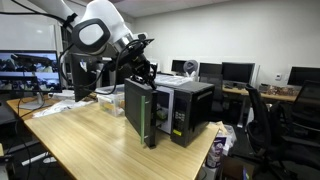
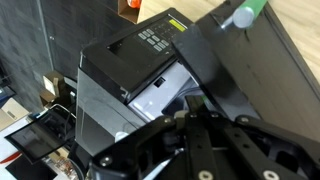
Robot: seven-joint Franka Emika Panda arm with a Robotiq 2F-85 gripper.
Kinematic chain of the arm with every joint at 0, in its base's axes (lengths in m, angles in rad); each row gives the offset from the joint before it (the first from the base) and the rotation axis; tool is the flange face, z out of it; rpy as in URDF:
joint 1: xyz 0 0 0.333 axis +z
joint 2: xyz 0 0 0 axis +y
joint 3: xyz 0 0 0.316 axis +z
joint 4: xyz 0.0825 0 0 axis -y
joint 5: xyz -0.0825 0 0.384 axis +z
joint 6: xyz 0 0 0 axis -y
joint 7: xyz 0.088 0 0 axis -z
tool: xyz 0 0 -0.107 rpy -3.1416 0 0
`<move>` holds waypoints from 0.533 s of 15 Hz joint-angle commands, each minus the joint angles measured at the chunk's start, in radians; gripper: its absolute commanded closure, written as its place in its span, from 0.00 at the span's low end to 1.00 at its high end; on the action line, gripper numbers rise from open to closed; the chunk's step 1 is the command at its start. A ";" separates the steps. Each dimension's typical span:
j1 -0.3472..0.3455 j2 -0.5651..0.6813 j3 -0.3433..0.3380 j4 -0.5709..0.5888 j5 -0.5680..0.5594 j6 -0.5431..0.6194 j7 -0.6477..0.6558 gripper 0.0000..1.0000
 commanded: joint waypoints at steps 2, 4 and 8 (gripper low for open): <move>0.078 -0.040 -0.030 0.055 0.032 0.004 -0.037 1.00; 0.153 -0.027 -0.088 0.070 0.059 -0.091 -0.062 1.00; 0.294 0.063 -0.245 0.040 0.135 -0.439 -0.176 1.00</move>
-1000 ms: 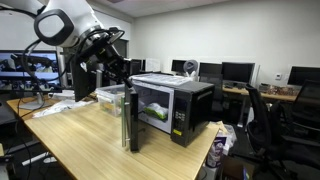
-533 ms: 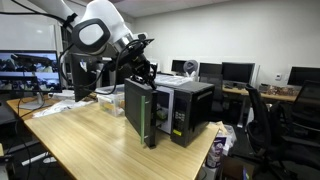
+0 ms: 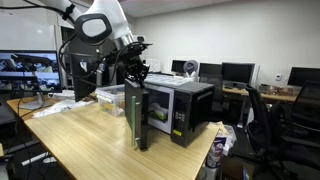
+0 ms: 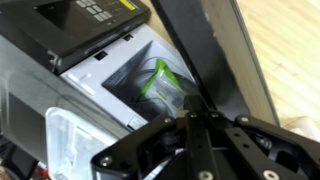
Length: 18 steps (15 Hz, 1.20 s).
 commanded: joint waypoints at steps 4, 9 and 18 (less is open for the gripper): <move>0.085 0.217 -0.146 -0.077 0.251 -0.306 -0.291 1.00; 0.285 0.457 -0.367 -0.170 0.516 -0.542 -0.650 1.00; 0.386 0.968 -0.455 -0.478 0.438 -1.139 -0.983 1.00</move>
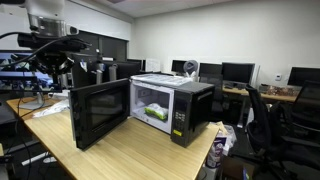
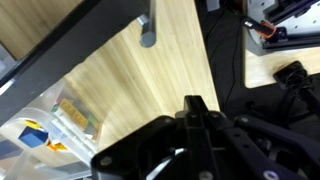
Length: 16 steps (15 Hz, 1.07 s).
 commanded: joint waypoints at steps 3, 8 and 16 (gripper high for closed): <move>-0.118 0.051 0.196 -0.044 0.054 0.152 -0.069 1.00; -0.255 -0.054 0.521 -0.037 0.325 0.512 -0.038 1.00; -0.542 -0.280 0.774 0.183 0.663 1.007 -0.068 1.00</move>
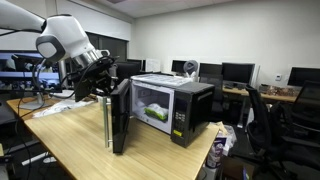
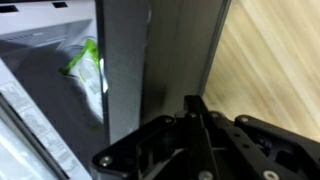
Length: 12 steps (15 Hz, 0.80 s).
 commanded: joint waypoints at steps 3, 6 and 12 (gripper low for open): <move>-0.391 -0.163 0.179 0.250 0.069 0.204 -0.045 1.00; -0.668 -0.292 0.407 0.407 0.134 0.416 -0.140 1.00; -0.986 -0.124 0.660 0.624 0.542 0.363 -0.421 1.00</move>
